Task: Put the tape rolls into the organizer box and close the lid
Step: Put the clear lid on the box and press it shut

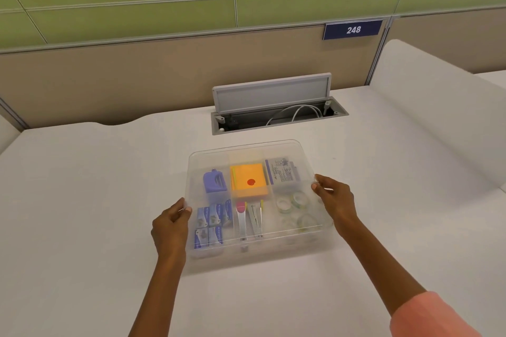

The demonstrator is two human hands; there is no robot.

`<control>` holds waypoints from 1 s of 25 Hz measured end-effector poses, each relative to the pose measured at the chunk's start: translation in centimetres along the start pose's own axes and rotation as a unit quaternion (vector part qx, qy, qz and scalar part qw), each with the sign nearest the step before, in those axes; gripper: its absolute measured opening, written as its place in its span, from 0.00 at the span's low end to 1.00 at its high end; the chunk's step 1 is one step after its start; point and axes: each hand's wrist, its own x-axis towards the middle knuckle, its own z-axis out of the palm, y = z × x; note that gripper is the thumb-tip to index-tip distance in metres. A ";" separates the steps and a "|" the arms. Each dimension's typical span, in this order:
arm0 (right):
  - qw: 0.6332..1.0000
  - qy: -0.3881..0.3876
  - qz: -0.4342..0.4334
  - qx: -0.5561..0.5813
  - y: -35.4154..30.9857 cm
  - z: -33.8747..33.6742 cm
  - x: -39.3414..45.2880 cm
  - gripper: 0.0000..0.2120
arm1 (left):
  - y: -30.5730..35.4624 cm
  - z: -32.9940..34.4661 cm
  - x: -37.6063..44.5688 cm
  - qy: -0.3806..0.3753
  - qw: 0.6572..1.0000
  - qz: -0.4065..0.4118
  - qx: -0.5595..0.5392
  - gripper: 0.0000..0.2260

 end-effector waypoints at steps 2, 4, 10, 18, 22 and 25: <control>1.000 -0.007 0.000 -0.008 0.3 -0.2 -0.4 0.15 | -0.5 -0.5 -0.1 -0.013 1.000 -0.016 -0.018 0.15; 1.000 -0.013 -0.001 -0.016 0.6 -0.4 -0.8 0.15 | -0.9 -0.9 -0.4 -0.031 0.999 -0.022 -0.029 0.16; 0.961 -0.003 -0.153 -0.232 1.0 -0.1 -1.3 0.24 | -0.6 -1.1 -0.8 -0.017 0.991 0.065 0.112 0.19; 0.778 -0.109 -0.296 -0.543 0.9 2.7 -1.5 0.38 | -0.8 1.6 -0.5 -0.146 0.841 0.277 0.441 0.43; 0.783 -0.114 -0.291 -0.538 1.4 2.9 -1.4 0.39 | -1.7 2.0 -0.1 -0.135 0.850 0.257 0.439 0.38; 0.781 -0.114 -0.297 -0.538 1.5 3.1 -1.4 0.40 | -1.9 2.1 -0.1 -0.121 0.845 0.268 0.447 0.38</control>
